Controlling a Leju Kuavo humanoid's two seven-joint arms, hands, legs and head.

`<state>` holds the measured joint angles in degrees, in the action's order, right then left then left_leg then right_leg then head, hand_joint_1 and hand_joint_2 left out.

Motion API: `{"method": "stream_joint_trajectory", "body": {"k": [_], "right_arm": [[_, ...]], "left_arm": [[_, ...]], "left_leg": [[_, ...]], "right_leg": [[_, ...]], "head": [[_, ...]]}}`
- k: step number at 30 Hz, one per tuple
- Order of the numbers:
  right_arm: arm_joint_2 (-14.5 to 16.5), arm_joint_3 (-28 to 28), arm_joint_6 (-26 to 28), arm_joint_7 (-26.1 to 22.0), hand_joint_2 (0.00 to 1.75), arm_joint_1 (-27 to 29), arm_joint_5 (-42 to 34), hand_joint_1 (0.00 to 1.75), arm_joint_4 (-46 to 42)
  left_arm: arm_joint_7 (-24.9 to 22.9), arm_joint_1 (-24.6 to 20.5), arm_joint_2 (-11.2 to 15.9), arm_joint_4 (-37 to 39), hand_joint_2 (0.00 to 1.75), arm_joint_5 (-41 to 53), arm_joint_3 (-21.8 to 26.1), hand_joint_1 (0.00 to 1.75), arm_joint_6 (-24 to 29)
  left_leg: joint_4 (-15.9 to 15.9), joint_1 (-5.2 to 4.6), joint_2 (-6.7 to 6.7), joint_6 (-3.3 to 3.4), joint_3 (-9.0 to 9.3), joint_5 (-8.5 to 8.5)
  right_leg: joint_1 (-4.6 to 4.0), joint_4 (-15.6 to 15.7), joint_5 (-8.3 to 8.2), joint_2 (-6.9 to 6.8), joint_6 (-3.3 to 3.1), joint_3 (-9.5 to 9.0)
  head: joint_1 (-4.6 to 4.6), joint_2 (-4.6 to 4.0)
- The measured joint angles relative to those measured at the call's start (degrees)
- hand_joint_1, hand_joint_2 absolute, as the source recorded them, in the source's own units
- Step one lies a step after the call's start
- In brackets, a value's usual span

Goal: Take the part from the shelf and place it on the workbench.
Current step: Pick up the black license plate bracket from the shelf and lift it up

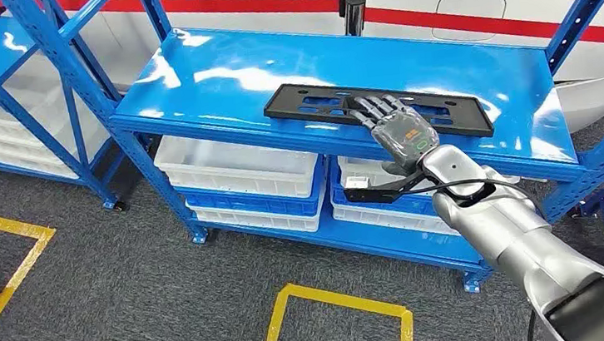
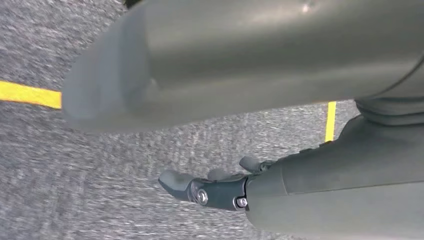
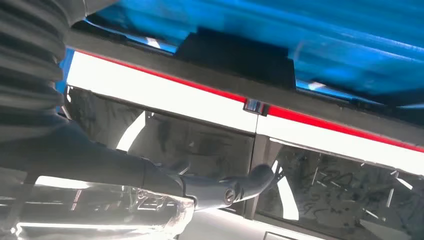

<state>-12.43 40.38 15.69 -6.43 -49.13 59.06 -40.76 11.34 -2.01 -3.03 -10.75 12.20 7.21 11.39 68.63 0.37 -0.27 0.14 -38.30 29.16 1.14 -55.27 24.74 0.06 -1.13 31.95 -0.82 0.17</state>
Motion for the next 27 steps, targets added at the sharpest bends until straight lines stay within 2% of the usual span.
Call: {"method": "stream_joint_trajectory", "body": {"k": [3, 4, 5, 7, 8, 9, 12, 13, 14, 17, 18, 19, 20, 21, 23, 24, 25, 27], "right_arm": [[0.4, 0.3, 0.1, 0.2, 1.75, 0.2, 0.4, 0.00, 0.1], [0.5, 0.5, 0.1, 0.2, 1.75, 0.3, 0.5, 0.00, 0.3], [0.6, 0.7, 0.2, 0.2, 1.75, 0.3, 0.6, 0.00, 0.4], [0.9, 0.9, 0.3, 0.3, 1.75, 0.2, 0.8, 0.00, 0.7], [1.0, 1.0, 0.4, 0.3, 1.75, 0.1, 0.8, 0.00, 0.9], [1.2, 1.1, 0.4, 0.3, 1.75, 0.0, 0.8, 0.00, 1.0], [1.6, 1.3, 0.5, 0.3, 1.75, -0.4, 0.8, 0.00, 1.4], [1.6, 1.3, 0.5, 0.3, 1.75, -0.5, 0.7, 0.00, 1.5], [1.6, 1.4, 0.5, 0.3, 1.75, -0.7, 0.7, 0.00, 1.6], [1.5, 1.5, 0.5, 0.3, 1.75, -0.8, 0.7, 0.00, 2.0], [1.5, 1.6, 0.5, 0.3, 1.75, -0.6, 0.7, 0.00, 2.1], [1.4, 1.6, 0.5, 0.3, 1.75, -0.5, 0.7, 0.00, 2.3], [1.4, 1.6, 0.5, 0.3, 1.75, -0.4, 0.7, 0.00, 2.4], [1.3, 1.7, 0.5, 0.3, 1.75, -0.3, 0.7, 0.00, 2.5], [1.3, 1.7, 0.6, 0.3, 1.75, -0.3, 0.7, 0.00, 2.8], [1.2, 1.7, 0.6, 0.3, 1.75, -0.3, 0.7, 0.00, 2.9], [1.2, 1.8, 0.6, 0.3, 1.75, -0.4, 0.7, 0.00, 2.9], [1.3, 1.9, 0.7, 0.3, 1.75, -0.5, 0.7, 0.00, 3.0]], "left_arm": [[0.0, 0.0, 0.0, 0.0, 0.00, 0.0, 0.2, 0.00, 0.0], [0.0, 0.1, 0.0, 0.0, 0.00, 0.0, 0.2, 0.00, 0.0], [0.0, 0.1, 0.0, 0.0, 0.00, 0.0, 0.3, 0.00, 0.0], [0.0, 0.1, 0.1, 0.0, 0.00, 0.1, 0.5, 0.00, 0.0], [0.0, 0.1, 0.1, 0.0, 0.00, 0.1, 0.7, 0.00, 0.0], [-0.1, 0.0, 0.1, 0.0, 0.00, 0.1, 0.7, 0.00, 0.0], [-0.1, 0.1, 0.1, 0.1, 0.00, 0.1, 0.9, 0.00, 0.0], [-0.2, 0.1, 0.1, 0.1, 0.00, 0.1, 0.9, 0.00, 0.0], [-0.2, 0.0, 0.0, 0.1, 0.00, 0.1, 1.0, 0.00, 0.0], [-0.2, -0.1, 0.0, 0.0, 0.00, 0.1, 1.1, 0.00, 0.0], [-0.2, -0.1, 0.0, 0.0, 0.00, 0.1, 1.1, 0.00, 0.0], [-0.2, -0.1, -0.1, 0.0, 0.00, 0.1, 1.1, 0.00, 0.0], [-0.2, -0.1, -0.1, 0.1, 0.00, 0.1, 1.1, 0.00, -0.1], [-0.2, -0.1, -0.1, 0.1, 0.00, 0.1, 1.1, 0.00, -0.1], [-0.2, 0.0, -0.3, 0.1, 0.00, 0.1, 1.1, 0.00, -0.1], [-0.2, 0.0, -0.3, 0.1, 0.00, 0.1, 1.1, 0.00, -0.1], [-0.2, 0.0, -0.3, 0.1, 0.00, 0.1, 1.1, 0.00, -0.1], [-0.2, -0.1, -0.3, 0.1, 0.00, 0.1, 1.1, 0.00, -0.1]], "left_leg": [[4.5, 0.21, 0.04, -0.31, -4.05, 1.49], [4.0, 0.25, 0.04, -0.25, -4.68, 0.79], [1.3, 0.24, 0.05, 0.00, -4.12, -1.17], [-6.3, 0.03, 0.07, 0.85, -1.35, -6.14], [-9.3, -0.21, 0.10, 1.28, -0.18, -7.44], [-11.0, -0.47, 0.08, 1.68, 0.51, -8.02], [-12.5, -0.73, -0.06, 2.71, 1.84, -8.17], [-12.9, -0.67, -0.08, 3.00, 2.48, -8.33], [-13.0, -0.58, -0.07, 3.27, 3.12, -8.39], [-13.2, -0.54, -0.22, 3.76, 3.64, -8.11], [-13.2, -0.55, -0.30, 3.82, 3.75, -7.91], [-13.2, -0.55, -0.42, 3.80, 3.91, -7.69], [-13.2, -0.54, -0.53, 3.70, 4.14, -7.45], [-13.2, -0.54, -0.64, 3.53, 4.49, -7.13], [-13.1, -0.57, -0.82, 2.99, 5.22, -6.45], [-13.0, -0.65, -0.90, 2.64, 5.47, -6.07], [-13.0, -0.74, -0.95, 2.26, 5.55, -5.70], [-12.4, -0.83, -0.97, 1.53, 5.55, -5.33]], "right_leg": [[-0.17, 0.0, 0.73, 0.12, -0.05, -0.75], [-0.22, 0.0, 1.13, 0.16, 0.02, -1.24], [-0.28, 0.0, 1.55, 0.18, 0.10, -1.85], [-0.44, 0.1, 2.41, 0.20, 0.30, -3.13], [-0.53, 0.2, 2.77, 0.26, 0.50, -3.53], [-0.60, 0.5, 3.05, 0.31, 0.76, -3.76], [-1.04, -0.4, 3.08, 0.40, 1.77, -3.96], [-1.18, -1.9, 3.22, 0.38, 1.90, -3.43], [-1.17, -4.3, 3.65, 0.37, 1.94, -2.08], [-0.82, -14.7, 6.56, 0.35, 1.76, 4.68], [-0.72, -17.0, 7.78, 0.35, 1.80, 6.59], [-0.64, -17.8, 8.54, 0.35, 1.97, 7.80], [-0.57, -17.4, 8.62, 0.33, 2.37, 8.42], [-0.43, -15.0, 7.47, 0.31, 3.05, 8.21], [-0.12, -6.5, 2.41, 0.11, 4.41, 5.65], [-0.05, -2.7, 0.33, -0.08, 4.36, 4.41], [-0.15, -0.6, -0.85, -0.17, 3.89, 3.59], [-0.15, 0.3, -1.37, -0.16, 2.10, 3.04]], "head": [[-0.01, 0.00], [-0.02, 0.00], [-0.01, 0.00], [0.08, 0.00], [0.15, 0.00], [0.17, 0.00], [0.18, 0.00], [0.19, 0.00], [0.20, 0.00], [0.22, 0.00], [0.21, 0.00], [0.22, 0.00], [0.24, 0.00], [0.24, 0.00], [0.28, 0.00], [0.32, 0.00], [0.30, 0.00], [0.27, 0.00]]}}
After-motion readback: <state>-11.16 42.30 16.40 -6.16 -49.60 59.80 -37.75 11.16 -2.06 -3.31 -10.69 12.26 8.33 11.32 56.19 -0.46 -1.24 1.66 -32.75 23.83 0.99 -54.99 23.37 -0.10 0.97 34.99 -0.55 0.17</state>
